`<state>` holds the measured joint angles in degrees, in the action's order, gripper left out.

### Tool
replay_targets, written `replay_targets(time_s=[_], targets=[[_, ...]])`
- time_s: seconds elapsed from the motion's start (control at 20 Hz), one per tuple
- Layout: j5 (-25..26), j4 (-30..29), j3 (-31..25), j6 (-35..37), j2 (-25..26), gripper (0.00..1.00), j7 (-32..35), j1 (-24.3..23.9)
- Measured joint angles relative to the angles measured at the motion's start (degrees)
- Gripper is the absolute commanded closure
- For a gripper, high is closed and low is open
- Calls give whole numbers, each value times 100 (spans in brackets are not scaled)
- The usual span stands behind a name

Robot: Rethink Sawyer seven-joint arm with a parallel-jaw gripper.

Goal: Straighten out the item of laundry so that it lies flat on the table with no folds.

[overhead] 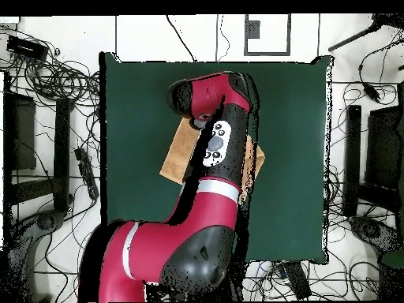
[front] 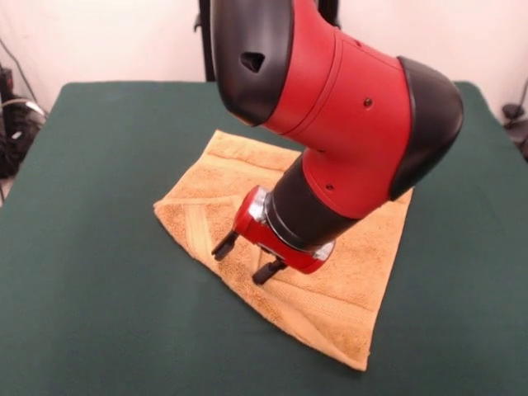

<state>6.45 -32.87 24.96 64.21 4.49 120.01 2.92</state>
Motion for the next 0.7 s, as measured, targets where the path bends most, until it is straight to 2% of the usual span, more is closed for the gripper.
replay_targets(time_s=[0.7], targets=[[-5,-192,116,-159,-17,0,0,-1]])
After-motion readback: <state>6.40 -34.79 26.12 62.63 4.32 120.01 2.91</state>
